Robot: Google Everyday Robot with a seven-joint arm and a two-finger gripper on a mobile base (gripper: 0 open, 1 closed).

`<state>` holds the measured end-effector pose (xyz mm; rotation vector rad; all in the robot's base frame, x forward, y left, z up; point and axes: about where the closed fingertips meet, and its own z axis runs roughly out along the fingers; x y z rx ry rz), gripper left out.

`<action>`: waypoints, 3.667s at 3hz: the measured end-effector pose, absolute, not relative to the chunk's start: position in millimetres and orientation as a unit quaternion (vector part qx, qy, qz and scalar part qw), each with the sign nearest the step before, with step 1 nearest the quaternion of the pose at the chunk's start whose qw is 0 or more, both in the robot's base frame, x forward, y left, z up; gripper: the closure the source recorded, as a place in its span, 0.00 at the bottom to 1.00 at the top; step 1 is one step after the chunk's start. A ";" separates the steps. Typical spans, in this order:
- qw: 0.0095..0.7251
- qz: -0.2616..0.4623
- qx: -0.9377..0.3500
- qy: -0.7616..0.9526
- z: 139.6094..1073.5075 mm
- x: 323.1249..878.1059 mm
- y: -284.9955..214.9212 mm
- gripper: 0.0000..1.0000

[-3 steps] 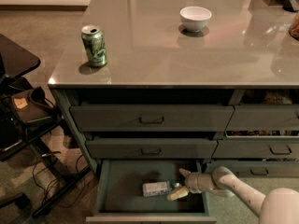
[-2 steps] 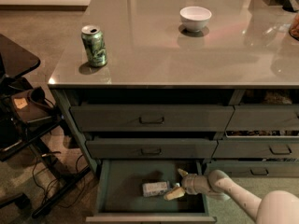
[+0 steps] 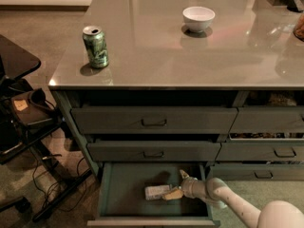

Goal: Pick blue plastic bottle from bottom drawer and place on counter

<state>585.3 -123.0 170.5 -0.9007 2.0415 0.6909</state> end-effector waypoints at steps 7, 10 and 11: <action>0.419 0.268 -0.380 0.780 145.4 561.5 -105.7 0.65; 0.434 0.287 -0.378 0.766 200.6 562.4 -203.8 1.00; 0.443 0.252 -0.371 0.776 247.7 554.8 -298.0 1.00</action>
Offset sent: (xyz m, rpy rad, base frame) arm -0.0310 -0.0026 -0.0246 -0.0417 -0.1783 0.0623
